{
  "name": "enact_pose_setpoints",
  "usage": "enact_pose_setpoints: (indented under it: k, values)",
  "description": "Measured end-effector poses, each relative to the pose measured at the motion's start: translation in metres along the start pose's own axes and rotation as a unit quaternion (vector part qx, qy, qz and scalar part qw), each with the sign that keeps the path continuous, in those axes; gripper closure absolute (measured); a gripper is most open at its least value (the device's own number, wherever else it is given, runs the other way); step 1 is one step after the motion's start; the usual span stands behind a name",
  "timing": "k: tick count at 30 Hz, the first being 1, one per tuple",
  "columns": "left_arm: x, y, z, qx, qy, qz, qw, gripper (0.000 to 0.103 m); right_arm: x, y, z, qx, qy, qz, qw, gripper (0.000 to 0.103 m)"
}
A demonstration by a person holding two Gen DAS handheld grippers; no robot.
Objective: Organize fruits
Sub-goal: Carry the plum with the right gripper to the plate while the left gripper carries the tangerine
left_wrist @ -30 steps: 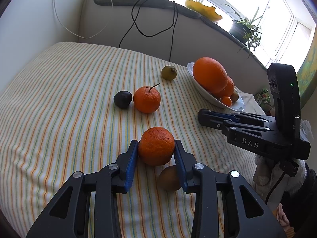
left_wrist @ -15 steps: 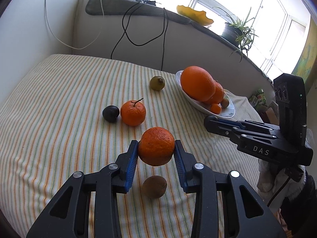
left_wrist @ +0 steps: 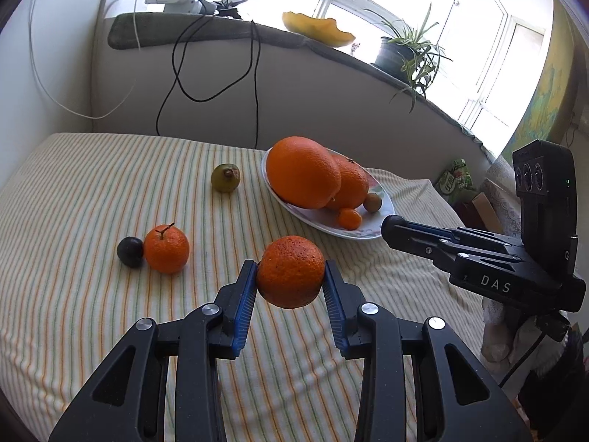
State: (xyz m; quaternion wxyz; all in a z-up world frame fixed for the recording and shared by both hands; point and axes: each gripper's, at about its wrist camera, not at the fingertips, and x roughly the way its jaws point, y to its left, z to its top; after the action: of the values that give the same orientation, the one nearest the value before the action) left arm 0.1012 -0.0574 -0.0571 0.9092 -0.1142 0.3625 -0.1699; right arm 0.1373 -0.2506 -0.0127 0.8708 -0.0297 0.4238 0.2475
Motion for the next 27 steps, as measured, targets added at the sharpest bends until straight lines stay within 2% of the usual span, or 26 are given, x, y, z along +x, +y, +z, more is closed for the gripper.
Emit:
enact_pose_setpoints:
  k: [13,27]
  values:
    - [0.027,-0.045,0.022,0.036,-0.004,-0.022,0.9991,0.069,-0.012,-0.037,0.011,0.018,-0.017,-0.024,0.999,0.08]
    - [0.063,-0.075,0.037,0.072,0.004,-0.026,0.997,0.069,0.008,-0.081,0.04,0.036,-0.024,-0.038,0.998,0.08]
